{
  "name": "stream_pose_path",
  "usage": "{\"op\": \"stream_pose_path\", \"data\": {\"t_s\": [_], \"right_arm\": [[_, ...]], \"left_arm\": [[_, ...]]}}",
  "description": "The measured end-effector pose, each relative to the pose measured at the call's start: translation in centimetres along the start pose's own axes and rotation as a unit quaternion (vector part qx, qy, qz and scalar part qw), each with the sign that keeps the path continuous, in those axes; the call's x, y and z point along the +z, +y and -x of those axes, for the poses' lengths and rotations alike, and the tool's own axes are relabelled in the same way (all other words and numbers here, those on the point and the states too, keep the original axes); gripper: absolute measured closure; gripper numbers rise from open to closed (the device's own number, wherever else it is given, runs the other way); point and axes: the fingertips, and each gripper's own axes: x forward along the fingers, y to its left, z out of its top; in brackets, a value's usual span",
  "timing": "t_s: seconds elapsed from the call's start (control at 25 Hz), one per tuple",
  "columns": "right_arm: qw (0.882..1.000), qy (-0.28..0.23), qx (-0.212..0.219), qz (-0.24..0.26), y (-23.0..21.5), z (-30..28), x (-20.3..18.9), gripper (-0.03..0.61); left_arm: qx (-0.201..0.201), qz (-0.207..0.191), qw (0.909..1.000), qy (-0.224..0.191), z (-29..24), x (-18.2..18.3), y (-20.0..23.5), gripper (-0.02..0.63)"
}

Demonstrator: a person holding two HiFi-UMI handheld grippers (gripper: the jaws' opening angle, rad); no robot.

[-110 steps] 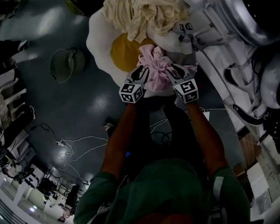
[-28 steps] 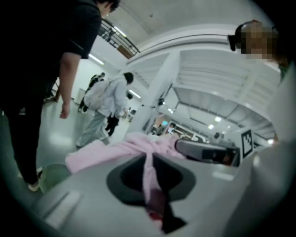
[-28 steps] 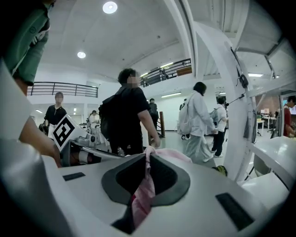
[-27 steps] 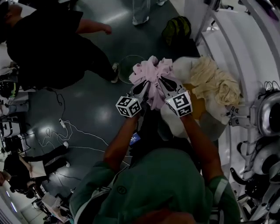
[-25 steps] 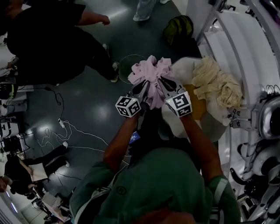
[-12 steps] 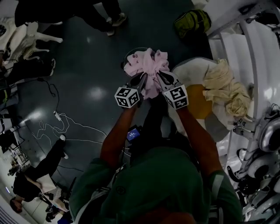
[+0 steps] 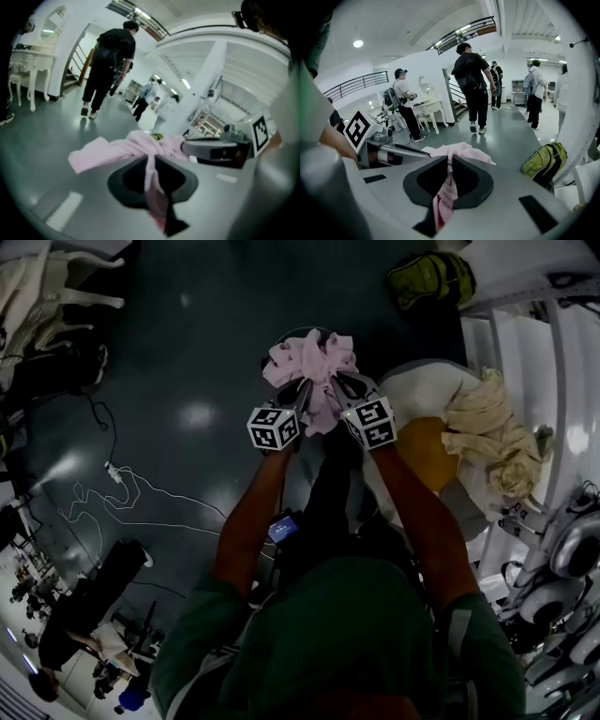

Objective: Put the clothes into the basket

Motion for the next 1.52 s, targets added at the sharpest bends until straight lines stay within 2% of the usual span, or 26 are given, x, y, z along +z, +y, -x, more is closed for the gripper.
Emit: {"op": "stream_pose_path", "data": {"t_s": [0.24, 0.48, 0.64, 0.8, 1.0, 1.16, 1.32, 1.52], "right_arm": [[0.999, 0.032, 0.013, -0.014, -1.1, -4.0, -0.7, 0.551], [0.998, 0.043, 0.021, -0.027, -2.2, -5.7, -1.0, 0.551], [0.998, 0.043, 0.009, -0.034, -3.4, -4.5, -1.7, 0.551], [0.998, 0.039, -0.026, -0.046, -5.3, -1.7, -2.8, 0.551], [0.993, 0.021, -0.086, -0.074, -8.3, 3.5, -4.4, 0.550], [0.983, -0.002, -0.149, -0.106, -11.8, 10.4, -6.7, 0.550], [0.959, -0.032, -0.235, -0.154, -16.0, 19.8, -10.6, 0.549], [0.925, -0.059, -0.318, -0.198, -19.6, 32.6, -17.2, 0.549]], "left_arm": [[0.016, 0.001, 0.9997, 0.018, -2.0, -0.5, 3.7, 0.565], [0.012, -0.020, 0.9997, 0.002, -2.7, 1.2, 4.6, 0.575], [0.007, -0.018, 0.9998, -0.002, -3.0, 1.3, 3.9, 0.575], [-0.015, -0.025, 0.9996, 0.005, -3.9, 1.3, 1.6, 0.574], [-0.059, -0.042, 0.9973, 0.007, -5.7, 1.9, -3.0, 0.574], [-0.106, -0.065, 0.9922, 0.012, -7.9, 1.9, -9.0, 0.574], [-0.168, -0.098, 0.9805, 0.032, -10.9, 0.3, -17.0, 0.574], [-0.222, -0.133, 0.9647, 0.051, -12.4, -3.5, -28.1, 0.574]]}}
